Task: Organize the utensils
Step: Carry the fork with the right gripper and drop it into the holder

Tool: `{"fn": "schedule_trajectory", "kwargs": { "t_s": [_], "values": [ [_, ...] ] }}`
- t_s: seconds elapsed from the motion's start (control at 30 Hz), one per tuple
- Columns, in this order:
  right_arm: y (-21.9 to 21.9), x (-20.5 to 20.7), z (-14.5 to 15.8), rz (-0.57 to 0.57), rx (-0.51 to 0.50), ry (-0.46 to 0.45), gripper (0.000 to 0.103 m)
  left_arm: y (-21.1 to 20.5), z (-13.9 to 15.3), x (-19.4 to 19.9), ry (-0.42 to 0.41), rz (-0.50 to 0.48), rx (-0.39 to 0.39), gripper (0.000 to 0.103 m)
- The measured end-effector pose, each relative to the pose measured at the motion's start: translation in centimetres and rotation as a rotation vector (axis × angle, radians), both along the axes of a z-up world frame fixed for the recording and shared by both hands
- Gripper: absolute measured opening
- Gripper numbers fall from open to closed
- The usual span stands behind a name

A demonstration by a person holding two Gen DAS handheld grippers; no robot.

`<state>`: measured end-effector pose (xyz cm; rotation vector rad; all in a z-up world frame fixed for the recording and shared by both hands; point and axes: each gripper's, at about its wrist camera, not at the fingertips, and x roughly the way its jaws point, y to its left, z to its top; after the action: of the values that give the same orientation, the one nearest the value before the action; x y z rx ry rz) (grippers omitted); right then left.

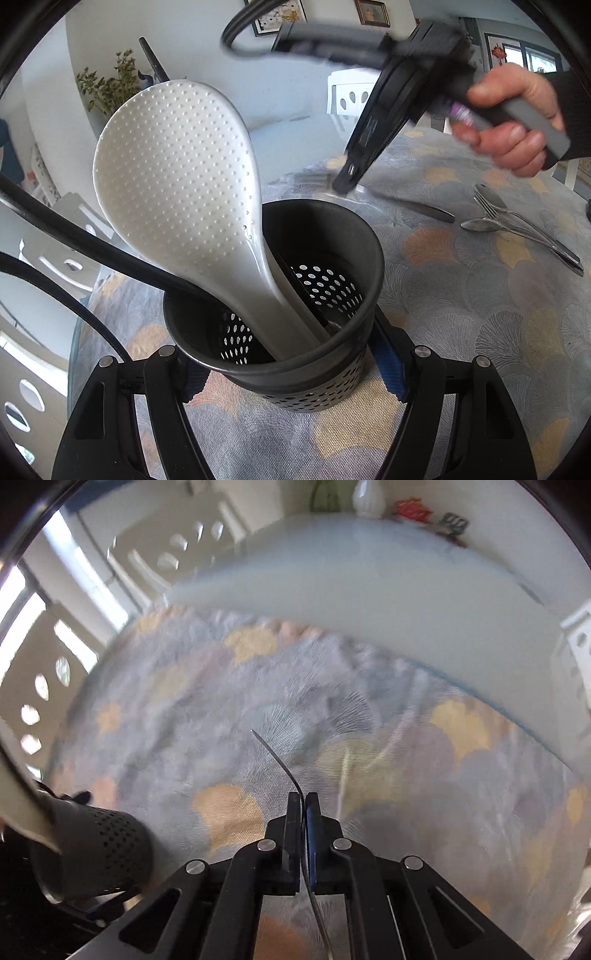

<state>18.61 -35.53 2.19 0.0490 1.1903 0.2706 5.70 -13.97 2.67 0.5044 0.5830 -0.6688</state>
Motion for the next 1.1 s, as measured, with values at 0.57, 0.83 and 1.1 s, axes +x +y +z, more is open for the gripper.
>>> {"fn": "schedule_trajectory", "kwargs": {
  "t_s": [0.57, 0.83, 1.1],
  "values": [
    [-1.2, -9.2, 16.4, -0.12, 0.297, -0.334, 0.002, 0.0, -0.1, -0.2, -0.011, -0.002, 0.008, 0.073],
    [1.8, -9.5, 20.9, -0.05, 0.48, -0.405, 0.003, 0.0, -0.1, -0.2, -0.009, -0.003, 0.007, 0.073],
    [5.2, -8.9, 18.1, -0.025, 0.488, -0.333, 0.003, 0.1, 0.0, -0.1, -0.007, -0.003, 0.005, 0.073]
  ]
}}
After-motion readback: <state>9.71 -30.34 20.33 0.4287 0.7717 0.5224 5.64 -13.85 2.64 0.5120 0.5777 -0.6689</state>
